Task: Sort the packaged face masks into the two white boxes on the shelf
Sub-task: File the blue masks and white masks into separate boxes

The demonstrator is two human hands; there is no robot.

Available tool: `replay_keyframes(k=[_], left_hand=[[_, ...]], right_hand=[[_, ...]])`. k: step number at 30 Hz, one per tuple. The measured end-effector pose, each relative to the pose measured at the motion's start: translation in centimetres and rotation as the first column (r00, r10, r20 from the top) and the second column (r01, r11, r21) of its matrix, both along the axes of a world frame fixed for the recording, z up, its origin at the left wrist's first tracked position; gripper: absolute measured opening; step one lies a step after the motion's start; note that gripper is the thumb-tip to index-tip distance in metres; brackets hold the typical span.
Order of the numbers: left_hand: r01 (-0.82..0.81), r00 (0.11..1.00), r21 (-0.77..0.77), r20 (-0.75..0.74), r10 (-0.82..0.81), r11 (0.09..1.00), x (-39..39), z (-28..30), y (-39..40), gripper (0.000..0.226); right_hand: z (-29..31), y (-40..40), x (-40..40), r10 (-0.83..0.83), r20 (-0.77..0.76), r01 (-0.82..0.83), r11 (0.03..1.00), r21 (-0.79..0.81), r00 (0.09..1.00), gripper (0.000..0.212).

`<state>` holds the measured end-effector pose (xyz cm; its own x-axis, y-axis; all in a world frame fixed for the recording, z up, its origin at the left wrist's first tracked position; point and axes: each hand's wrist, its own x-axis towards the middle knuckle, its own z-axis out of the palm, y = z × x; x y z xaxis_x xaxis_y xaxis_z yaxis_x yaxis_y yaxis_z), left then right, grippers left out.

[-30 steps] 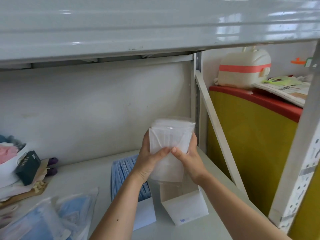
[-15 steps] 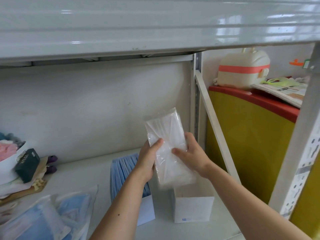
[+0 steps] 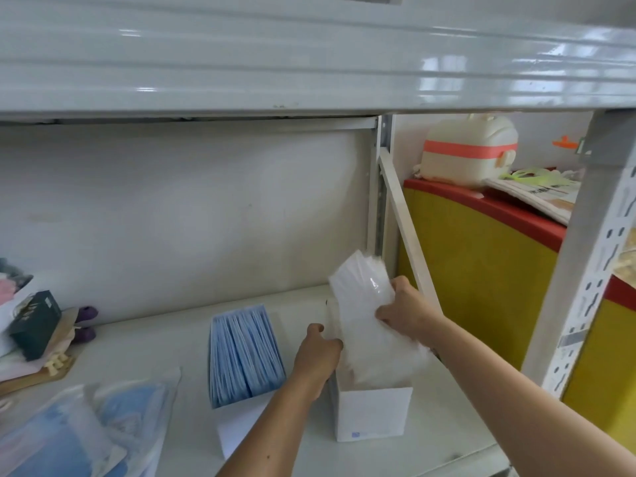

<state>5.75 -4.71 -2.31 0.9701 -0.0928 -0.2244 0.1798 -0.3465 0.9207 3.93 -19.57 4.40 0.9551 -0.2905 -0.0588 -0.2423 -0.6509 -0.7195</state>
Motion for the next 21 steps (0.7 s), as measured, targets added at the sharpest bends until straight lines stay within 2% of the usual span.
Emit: replay_keyframes(k=[5,10,15,21], left_hand=[[-0.088,0.993,0.017,0.086,0.086,0.996,-1.0,-0.6,-0.2,0.050],[-0.103,0.985,0.055,0.144,0.094,0.993,-1.7,-0.3,-0.7,0.045],[-0.109,0.983,0.073,0.159,0.096,0.991,-1.8,-0.6,-1.0,0.038],[-0.068,0.981,0.086,0.185,0.051,0.994,-1.7,-1.2,-0.5,0.041]], right_hand=[[-0.6,0.9,0.2,0.032,-0.136,-0.059,0.979,-0.197,0.990,0.062],[-1.3,1.6,0.6,0.017,-0.191,-0.091,0.918,-0.386,0.981,0.071],[-2.7,4.1,1.5,0.062,-0.171,-0.155,0.775,-0.612,0.983,0.081],[-6.1,6.7,2.0,0.033,-0.220,-0.174,0.734,-0.657,0.975,0.075]])
